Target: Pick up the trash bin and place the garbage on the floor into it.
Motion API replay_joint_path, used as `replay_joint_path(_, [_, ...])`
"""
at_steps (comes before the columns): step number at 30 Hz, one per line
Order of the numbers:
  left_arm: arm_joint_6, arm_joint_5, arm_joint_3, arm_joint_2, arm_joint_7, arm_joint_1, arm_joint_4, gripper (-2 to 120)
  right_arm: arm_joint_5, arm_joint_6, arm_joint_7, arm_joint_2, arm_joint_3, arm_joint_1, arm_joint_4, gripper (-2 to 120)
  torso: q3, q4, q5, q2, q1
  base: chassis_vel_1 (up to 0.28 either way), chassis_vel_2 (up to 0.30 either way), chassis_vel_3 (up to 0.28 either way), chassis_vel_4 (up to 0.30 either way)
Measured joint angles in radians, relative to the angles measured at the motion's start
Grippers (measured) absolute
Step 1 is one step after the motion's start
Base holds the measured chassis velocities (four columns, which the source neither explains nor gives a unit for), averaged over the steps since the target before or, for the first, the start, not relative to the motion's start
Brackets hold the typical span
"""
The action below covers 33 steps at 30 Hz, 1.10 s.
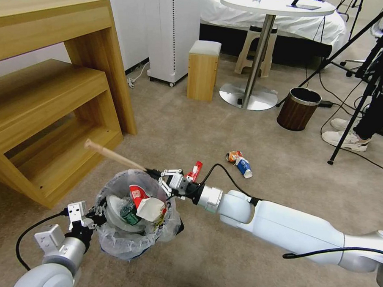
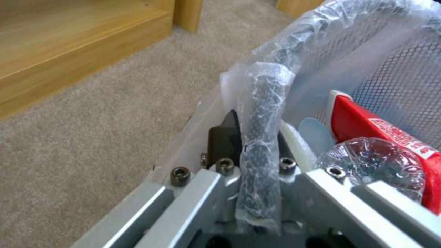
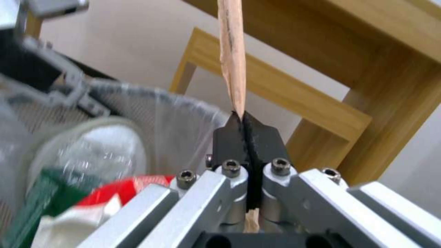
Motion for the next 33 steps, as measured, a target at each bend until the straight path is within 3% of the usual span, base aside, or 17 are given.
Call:
replay_joint_path(16, [-0.004, 0.001, -0.002, -0.002, 0.004, 0.004, -0.002, 1, -0.037, 0.03, 0.0, 0.039, -0.016, -0.019, -0.056, 0, 0.0, 0.0, -0.0001, 0.0, 0.0, 0.0, 0.0, 0.0, 0.0])
replay_joint_path(33, [-0.005, -0.014, -0.009, 0.009, -0.002, -0.006, -0.005, 1, -0.096, 0.088, -0.04, -0.018, 0.007, -0.082, -0.075, 0, 0.0, -0.0001, 0.0, 0.0, 0.0, 0.0, 0.0, 0.0, 0.0])
